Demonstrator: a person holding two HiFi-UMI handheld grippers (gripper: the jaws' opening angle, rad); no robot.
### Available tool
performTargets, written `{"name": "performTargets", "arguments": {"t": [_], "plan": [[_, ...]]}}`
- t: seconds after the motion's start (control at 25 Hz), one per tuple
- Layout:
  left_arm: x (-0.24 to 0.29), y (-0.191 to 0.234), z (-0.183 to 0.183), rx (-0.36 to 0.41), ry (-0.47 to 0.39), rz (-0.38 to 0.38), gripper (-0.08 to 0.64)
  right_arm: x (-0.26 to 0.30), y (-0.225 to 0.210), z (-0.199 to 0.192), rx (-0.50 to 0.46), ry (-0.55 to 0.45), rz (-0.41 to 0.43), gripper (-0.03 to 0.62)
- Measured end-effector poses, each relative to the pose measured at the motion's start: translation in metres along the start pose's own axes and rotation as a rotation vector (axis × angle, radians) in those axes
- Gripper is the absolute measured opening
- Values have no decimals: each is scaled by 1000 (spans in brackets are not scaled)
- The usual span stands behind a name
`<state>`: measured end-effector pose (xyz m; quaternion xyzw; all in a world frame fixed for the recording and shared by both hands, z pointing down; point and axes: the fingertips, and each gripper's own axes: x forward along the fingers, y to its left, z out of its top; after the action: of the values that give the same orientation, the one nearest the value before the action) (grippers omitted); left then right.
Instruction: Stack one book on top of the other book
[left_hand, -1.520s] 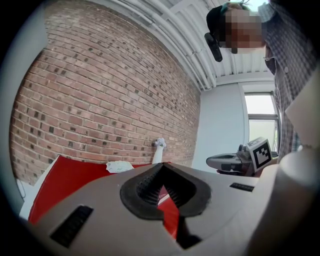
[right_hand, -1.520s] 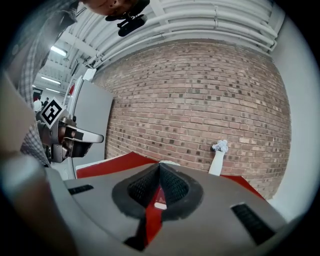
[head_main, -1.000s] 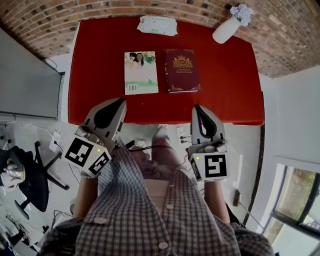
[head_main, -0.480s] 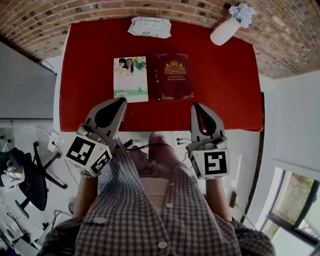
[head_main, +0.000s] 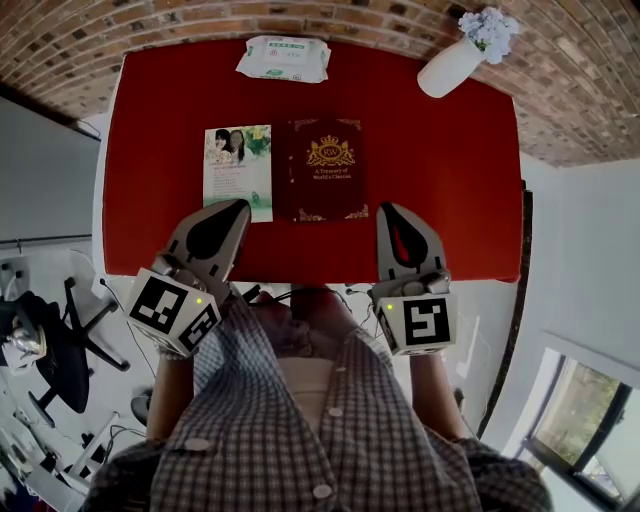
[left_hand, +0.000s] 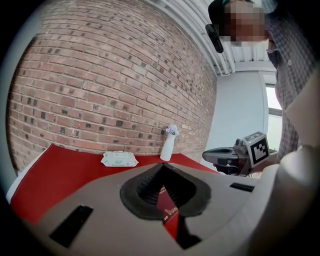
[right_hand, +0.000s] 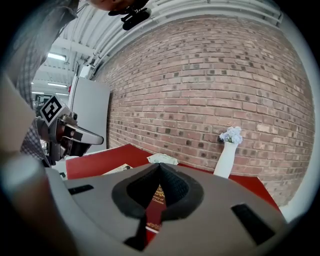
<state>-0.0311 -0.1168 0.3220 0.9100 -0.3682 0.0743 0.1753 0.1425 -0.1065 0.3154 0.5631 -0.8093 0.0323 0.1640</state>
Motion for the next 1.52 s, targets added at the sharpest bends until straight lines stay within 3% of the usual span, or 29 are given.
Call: {"name": "performTargets", "arguments": {"t": [0.44, 0.6, 0.72, 0.88, 1.24, 1.52], "plan": [[38, -3, 7, -47, 2, 109, 8, 28, -34, -11, -8, 15, 125, 6], [47, -8, 1, 5, 67, 134, 8, 34, -39, -13, -1, 19, 142, 6], [56, -8, 0, 25, 94, 140, 8, 39, -41, -17, 16, 35, 142, 6], [66, 3, -1, -3, 78, 150, 8, 46, -48, -21, 75, 49, 118, 6], [86, 23, -11, -41, 104, 131, 8, 61, -55, -33, 93, 77, 78, 6], [97, 27, -28, -55, 170, 112, 8, 76, -55, -50, 148, 124, 68, 6]]}}
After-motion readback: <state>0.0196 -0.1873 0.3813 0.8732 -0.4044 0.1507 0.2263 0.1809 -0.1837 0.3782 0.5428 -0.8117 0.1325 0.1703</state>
